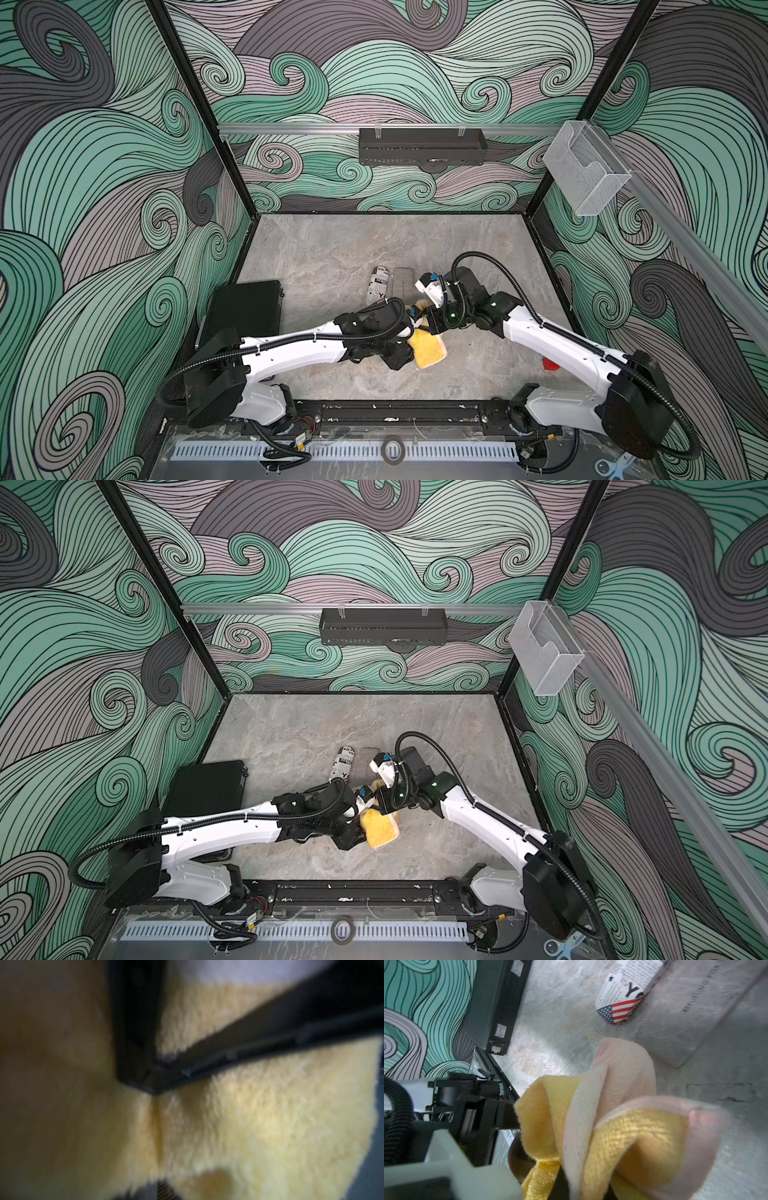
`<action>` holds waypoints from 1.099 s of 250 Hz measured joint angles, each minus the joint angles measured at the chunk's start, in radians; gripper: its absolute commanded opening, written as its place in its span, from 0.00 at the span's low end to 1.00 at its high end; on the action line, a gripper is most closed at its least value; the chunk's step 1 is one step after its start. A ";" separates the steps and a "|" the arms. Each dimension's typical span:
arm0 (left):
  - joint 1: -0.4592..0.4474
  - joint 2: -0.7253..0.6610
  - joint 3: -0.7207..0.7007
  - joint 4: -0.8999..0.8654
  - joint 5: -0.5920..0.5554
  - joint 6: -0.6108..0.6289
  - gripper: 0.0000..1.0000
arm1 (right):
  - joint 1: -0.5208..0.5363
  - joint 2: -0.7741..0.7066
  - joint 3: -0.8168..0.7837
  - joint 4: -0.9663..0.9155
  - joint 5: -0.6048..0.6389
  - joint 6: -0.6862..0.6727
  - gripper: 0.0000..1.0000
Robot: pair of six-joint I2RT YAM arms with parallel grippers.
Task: Wipe the eyeglass case
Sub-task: Wipe the dirt from the eyeglass case.
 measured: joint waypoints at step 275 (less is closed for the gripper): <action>-0.007 -0.041 -0.003 0.013 -0.035 -0.002 0.52 | -0.106 -0.002 0.048 -0.084 0.010 0.031 0.00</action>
